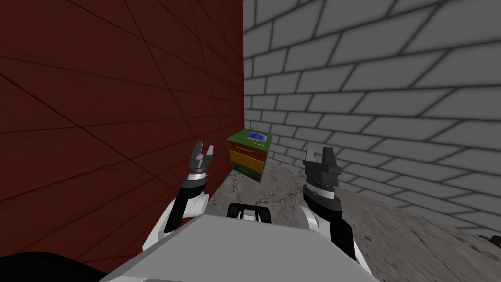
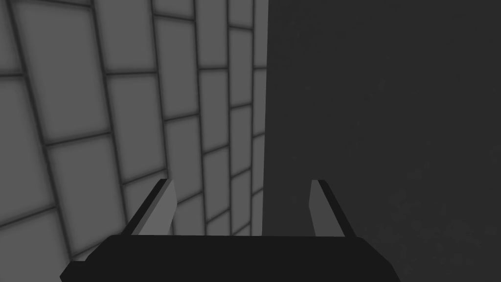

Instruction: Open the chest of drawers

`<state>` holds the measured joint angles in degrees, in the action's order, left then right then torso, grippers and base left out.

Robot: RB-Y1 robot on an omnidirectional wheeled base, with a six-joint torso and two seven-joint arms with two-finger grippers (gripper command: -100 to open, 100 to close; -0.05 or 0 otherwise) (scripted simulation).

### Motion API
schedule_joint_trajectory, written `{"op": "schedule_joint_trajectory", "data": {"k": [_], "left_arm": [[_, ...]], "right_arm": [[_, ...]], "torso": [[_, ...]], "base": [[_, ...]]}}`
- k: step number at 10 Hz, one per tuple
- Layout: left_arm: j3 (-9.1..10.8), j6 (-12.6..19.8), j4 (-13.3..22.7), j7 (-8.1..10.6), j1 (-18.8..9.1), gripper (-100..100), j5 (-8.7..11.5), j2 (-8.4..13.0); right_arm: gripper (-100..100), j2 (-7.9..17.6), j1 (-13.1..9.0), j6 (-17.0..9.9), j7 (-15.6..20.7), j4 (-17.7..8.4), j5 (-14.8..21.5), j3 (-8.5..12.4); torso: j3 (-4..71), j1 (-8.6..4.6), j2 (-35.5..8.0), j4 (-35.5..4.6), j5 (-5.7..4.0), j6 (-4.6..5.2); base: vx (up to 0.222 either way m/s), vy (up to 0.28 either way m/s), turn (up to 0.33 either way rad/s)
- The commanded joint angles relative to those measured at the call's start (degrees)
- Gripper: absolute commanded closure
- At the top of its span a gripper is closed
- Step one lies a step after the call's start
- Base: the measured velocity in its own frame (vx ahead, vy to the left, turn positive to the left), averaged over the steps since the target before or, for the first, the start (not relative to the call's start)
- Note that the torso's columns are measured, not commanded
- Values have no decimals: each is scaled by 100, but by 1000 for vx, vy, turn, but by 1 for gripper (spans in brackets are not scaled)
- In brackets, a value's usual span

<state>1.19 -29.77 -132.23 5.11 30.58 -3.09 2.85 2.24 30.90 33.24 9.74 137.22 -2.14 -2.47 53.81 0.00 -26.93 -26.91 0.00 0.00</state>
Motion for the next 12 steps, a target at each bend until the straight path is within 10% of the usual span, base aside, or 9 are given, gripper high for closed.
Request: {"op": "schedule_joint_trajectory", "data": {"k": [1, 2, 3, 12], "left_arm": [[0, 0, 0, 0, 0, 0, 0, 0], [0, 0, 0, 0, 0, 0, 0, 0], [-22, -148, 231, -46, -46, -100, -7, 210], [-137, -935, 1385, -284, -273, -100, -44, 489]], "right_arm": [[0, 0, 0, 0, 0, 0, 0, 0], [0, 0, 0, 0, 0, 0, 0, 0], [0, 0, 0, 0, 0, 0, 0, 0], [0, 0, 1, 0, 0, -2, 0, 0]], "torso": [[846, 0, -423, -423, 0, 0], [1692, 0, -846, -846, 0, 0], [2538, 0, -1269, -1269, 0, 0], [3072, -8, -1543, -1539, -2, -1]], "base": [[0, 0, 0], [0, 0, 0], [46, 11, -37], [88, 35, -36]]}}
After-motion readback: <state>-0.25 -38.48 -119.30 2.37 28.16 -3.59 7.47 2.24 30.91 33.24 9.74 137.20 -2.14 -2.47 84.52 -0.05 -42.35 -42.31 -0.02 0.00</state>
